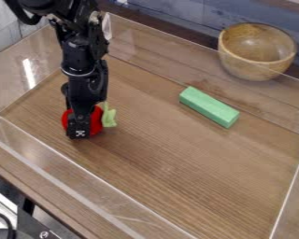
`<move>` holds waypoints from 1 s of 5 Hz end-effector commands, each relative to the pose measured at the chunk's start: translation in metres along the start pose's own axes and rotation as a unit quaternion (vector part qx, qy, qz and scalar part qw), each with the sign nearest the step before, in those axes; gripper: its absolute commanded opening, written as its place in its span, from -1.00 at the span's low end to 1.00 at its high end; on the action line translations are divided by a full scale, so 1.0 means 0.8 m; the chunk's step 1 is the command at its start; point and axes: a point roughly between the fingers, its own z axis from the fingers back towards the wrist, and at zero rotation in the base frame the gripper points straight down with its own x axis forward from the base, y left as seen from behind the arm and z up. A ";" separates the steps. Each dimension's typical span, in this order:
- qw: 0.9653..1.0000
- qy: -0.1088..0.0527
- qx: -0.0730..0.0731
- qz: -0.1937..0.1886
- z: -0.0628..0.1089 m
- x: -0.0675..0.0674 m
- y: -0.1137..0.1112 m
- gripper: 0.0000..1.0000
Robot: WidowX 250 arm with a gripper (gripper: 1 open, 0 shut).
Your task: Move the red object to the right side of the table
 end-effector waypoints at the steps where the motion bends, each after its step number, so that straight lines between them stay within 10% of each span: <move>1: 1.000 -0.009 0.002 0.015 0.004 -0.002 0.002 -1.00; 5: 0.997 -0.031 -0.039 0.057 0.018 -0.001 -0.009 -1.00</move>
